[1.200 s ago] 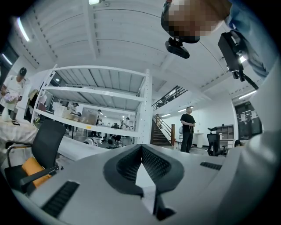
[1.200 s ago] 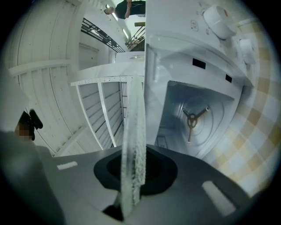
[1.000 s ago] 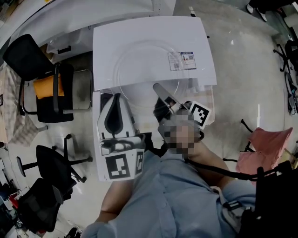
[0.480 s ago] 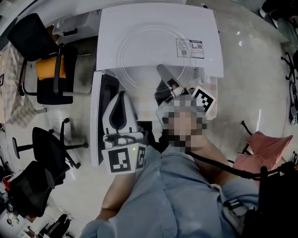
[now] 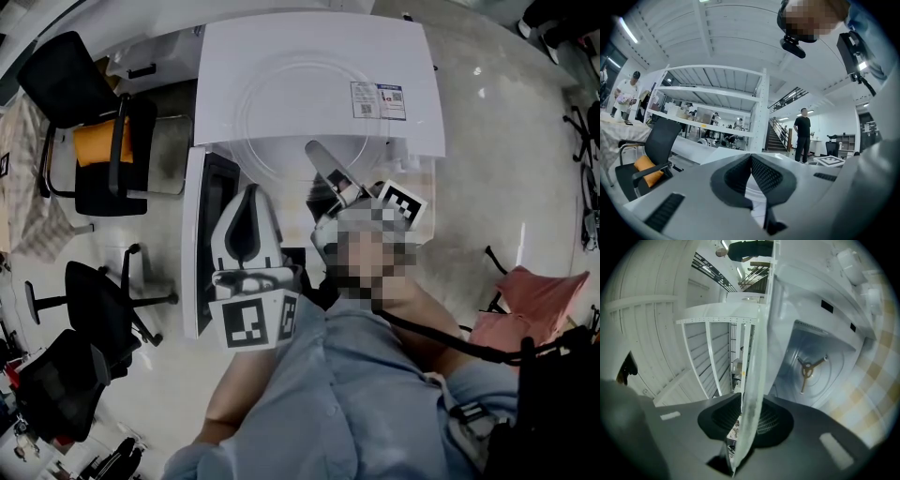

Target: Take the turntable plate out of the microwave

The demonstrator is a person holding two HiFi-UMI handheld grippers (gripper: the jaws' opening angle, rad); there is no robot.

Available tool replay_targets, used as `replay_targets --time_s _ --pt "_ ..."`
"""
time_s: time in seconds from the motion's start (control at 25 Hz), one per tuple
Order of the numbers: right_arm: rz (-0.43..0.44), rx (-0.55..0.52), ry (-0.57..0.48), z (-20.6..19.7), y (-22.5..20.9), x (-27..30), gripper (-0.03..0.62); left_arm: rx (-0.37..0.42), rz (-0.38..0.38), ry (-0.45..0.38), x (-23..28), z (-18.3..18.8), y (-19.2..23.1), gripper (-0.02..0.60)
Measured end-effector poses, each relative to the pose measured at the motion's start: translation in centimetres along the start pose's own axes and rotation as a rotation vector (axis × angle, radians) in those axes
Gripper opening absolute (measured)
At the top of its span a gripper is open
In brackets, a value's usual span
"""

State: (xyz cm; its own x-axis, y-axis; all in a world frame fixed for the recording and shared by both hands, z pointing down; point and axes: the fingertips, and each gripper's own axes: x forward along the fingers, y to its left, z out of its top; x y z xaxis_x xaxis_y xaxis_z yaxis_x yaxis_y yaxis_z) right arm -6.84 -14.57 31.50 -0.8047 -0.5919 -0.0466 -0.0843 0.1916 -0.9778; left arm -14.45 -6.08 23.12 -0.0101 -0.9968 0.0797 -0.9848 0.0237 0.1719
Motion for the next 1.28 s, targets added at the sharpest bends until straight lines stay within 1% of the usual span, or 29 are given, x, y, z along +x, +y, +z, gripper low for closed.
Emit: replay_targets --time_s 0.32,0.44,0.64,0.68,0.8,1.28 --pt "-0.007 0.021 0.051 -2.5 -0.2 -1.7 0.072 0.006 -0.001 -0.006 0.6 0.2 0.5 0.008" --pt "-0.012 0.035 0.067 -3.3 -0.4 -2.5 0.081 0.009 -0.013 -0.006 1.0 0.2 0.2 0.008" --pt "-0.016 0.045 0.074 -3.8 -0.2 -3.4 0.076 0.012 -0.036 -0.003 1.3 0.3 -0.3 0.008" --pt "-0.012 0.051 0.074 -3.8 -0.2 -3.5 0.057 0.012 -0.038 -0.002 1.4 0.3 -0.3 0.008" --pt "0.0 0.074 0.07 -3.7 -0.2 -3.4 0.049 0.014 -0.043 0.001 1.6 0.3 -0.4 0.008" --pt "0.033 0.099 0.019 -0.3 -0.2 0.2 0.054 0.027 -0.048 0.004 2.1 1.1 0.0 0.008"
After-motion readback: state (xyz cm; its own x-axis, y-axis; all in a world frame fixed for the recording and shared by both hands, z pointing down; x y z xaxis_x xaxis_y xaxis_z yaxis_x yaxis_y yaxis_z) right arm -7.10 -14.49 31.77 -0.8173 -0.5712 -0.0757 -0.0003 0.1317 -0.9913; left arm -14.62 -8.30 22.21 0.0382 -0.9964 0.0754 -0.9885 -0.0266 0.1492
